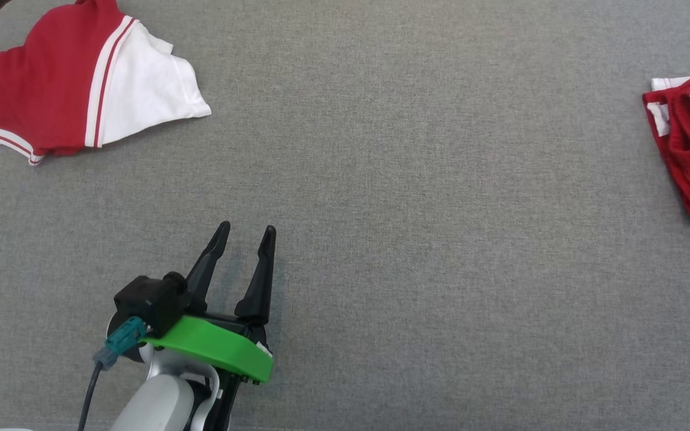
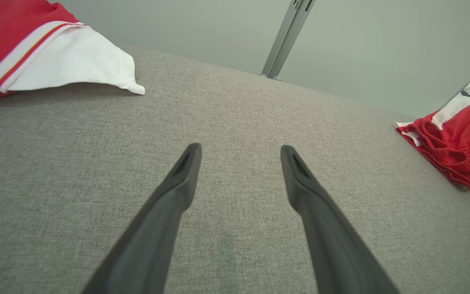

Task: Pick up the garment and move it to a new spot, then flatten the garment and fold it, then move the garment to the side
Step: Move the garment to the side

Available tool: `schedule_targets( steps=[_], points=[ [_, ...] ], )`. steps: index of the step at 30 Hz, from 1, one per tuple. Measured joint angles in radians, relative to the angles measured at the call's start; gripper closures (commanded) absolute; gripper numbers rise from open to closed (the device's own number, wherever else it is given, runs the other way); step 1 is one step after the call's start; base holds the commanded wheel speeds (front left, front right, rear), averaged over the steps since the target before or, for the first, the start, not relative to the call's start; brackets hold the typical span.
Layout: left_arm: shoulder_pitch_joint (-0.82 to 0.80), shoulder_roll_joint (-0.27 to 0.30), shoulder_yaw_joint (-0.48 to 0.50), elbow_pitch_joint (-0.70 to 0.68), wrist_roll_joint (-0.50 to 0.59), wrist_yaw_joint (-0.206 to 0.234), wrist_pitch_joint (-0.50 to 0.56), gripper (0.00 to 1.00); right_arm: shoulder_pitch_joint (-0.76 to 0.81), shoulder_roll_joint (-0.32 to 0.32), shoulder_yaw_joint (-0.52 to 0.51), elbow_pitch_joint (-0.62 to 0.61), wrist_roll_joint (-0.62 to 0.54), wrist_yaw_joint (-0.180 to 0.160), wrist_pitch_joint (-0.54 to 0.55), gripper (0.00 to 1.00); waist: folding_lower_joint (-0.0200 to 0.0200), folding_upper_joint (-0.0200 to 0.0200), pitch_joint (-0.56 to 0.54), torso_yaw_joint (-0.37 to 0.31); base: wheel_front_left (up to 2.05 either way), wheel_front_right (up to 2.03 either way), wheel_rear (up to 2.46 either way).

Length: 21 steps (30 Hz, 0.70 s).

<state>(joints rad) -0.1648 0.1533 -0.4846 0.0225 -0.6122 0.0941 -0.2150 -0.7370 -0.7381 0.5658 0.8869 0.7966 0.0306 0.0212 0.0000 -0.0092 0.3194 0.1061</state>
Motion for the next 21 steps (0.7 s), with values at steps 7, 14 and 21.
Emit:
schedule_targets(
  steps=[7,14,21],
  points=[
    [0.0,0.005,-0.002,-0.01,0.002,0.003,0.021,0.0,-0.022,-0.045,-0.006,0.022,-0.01,-0.025,0.007,1.0,0.0,0.0,0.017,0.007,0.0,0.0,0.0],
    [0.0,0.019,0.0,-0.024,0.002,0.004,0.032,0.0,-0.033,-0.029,-0.002,0.042,-0.02,-0.058,0.007,1.0,0.0,0.0,0.033,0.012,0.0,0.0,0.0],
    [-0.001,0.019,0.004,-0.032,0.009,0.008,0.039,0.0,-0.033,-0.029,0.015,0.075,-0.058,-0.095,0.003,0.0,0.0,0.0,0.041,0.014,0.0,0.0,0.0]
  ],
)
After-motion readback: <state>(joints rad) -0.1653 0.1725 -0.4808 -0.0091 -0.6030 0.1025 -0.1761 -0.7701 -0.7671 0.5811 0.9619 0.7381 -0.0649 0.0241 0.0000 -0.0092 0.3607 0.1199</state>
